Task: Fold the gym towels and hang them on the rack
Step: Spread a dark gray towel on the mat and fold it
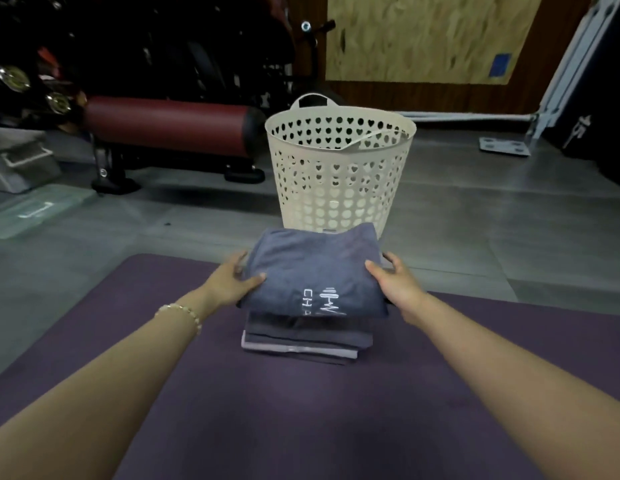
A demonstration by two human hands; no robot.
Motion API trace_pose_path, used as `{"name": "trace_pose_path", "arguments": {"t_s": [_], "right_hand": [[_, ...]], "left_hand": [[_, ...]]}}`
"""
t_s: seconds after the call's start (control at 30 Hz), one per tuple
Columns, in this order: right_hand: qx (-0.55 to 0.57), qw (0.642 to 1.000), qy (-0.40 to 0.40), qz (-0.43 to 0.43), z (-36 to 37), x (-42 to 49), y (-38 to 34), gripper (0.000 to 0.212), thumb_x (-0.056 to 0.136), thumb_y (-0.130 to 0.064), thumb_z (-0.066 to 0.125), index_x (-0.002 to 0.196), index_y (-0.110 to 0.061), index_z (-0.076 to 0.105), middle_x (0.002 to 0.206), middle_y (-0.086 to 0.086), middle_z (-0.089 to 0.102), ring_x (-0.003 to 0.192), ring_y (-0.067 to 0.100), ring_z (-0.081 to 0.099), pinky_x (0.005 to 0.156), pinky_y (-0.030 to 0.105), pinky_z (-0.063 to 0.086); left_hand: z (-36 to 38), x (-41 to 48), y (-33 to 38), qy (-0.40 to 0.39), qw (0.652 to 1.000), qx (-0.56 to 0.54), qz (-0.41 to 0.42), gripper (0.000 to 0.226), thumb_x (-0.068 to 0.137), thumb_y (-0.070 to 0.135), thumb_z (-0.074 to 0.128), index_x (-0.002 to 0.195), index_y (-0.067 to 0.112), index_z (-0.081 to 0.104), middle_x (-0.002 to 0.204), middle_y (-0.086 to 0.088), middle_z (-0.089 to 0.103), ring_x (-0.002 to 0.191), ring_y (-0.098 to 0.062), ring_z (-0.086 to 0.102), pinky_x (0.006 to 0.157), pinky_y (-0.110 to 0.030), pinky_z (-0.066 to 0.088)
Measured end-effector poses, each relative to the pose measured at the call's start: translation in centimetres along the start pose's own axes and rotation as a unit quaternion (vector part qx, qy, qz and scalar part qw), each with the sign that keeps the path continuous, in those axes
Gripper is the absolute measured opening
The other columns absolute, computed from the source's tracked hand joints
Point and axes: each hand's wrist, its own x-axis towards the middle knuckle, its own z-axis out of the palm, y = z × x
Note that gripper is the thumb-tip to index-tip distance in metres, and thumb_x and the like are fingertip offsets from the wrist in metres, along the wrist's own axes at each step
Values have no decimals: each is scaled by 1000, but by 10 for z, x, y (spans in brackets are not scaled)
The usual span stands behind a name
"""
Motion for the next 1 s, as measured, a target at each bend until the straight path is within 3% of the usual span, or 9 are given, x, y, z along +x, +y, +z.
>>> {"name": "trace_pose_path", "arguments": {"t_s": [0.1,0.2,0.3,0.4,0.5,0.6,0.7,0.9,1.0], "right_hand": [[-289,956,-19,-45,10,-3,40,65,95,-38,53,150,-21,23,156,7,20,142,24,26,115,36,25],[-466,868,-98,-141,15,-14,71,56,98,-46,43,149,-33,25,161,-3,6,148,18,6,119,34,11],[-535,820,-144,-143,20,-19,91,55,101,-47,31,151,-37,12,161,-7,-3,148,14,-8,120,36,3],[-554,806,-152,-143,22,-20,96,55,102,-46,28,152,-37,6,161,-7,-8,147,13,-12,120,37,1],[-566,791,-159,-169,9,-22,90,56,102,-46,29,152,-35,7,161,-8,-7,148,13,-9,120,34,1],[-587,775,-145,-182,-33,-27,82,57,101,-44,34,152,-35,11,161,-9,-4,148,13,-3,119,33,5],[-601,773,-113,-166,-97,-40,78,57,101,-43,36,151,-36,12,161,-10,-3,148,12,3,119,32,9],[-615,786,-37,-48,-250,-92,109,58,100,-43,37,152,-34,12,161,-9,1,147,13,11,115,32,18],[-582,812,7,32,-315,-128,150,60,99,-45,40,151,-32,14,160,-9,3,146,15,17,115,30,22]], "left_hand": [[25,-13,-40,24,972,228,47,74,91,51,51,151,23,19,156,-7,25,142,-27,23,113,-35,24],[55,-30,-65,-6,913,381,144,89,72,74,5,150,34,21,159,4,12,144,-20,14,116,-34,15],[73,-37,-80,-20,897,417,146,96,63,71,-10,151,36,3,160,9,-7,148,-15,-3,118,-35,0],[74,-38,-86,-31,891,437,121,96,62,71,-12,150,36,-4,159,9,-13,147,-13,-8,118,-38,-2],[76,-39,-75,-26,884,456,98,73,89,68,10,151,33,-1,160,6,-13,147,-14,-9,119,-40,-4],[89,-48,-53,8,905,402,137,65,97,58,25,151,23,18,160,3,8,148,-15,5,119,-35,-1],[116,-63,-24,-2,908,363,210,88,79,70,7,147,20,30,154,4,28,143,-14,23,119,-30,9],[201,-81,38,-94,864,406,284,96,71,69,-5,144,22,35,151,3,34,139,-15,27,116,-29,12],[260,-93,58,-151,859,400,281,72,92,65,14,145,21,33,151,3,34,139,-15,27,115,-30,15]]}}
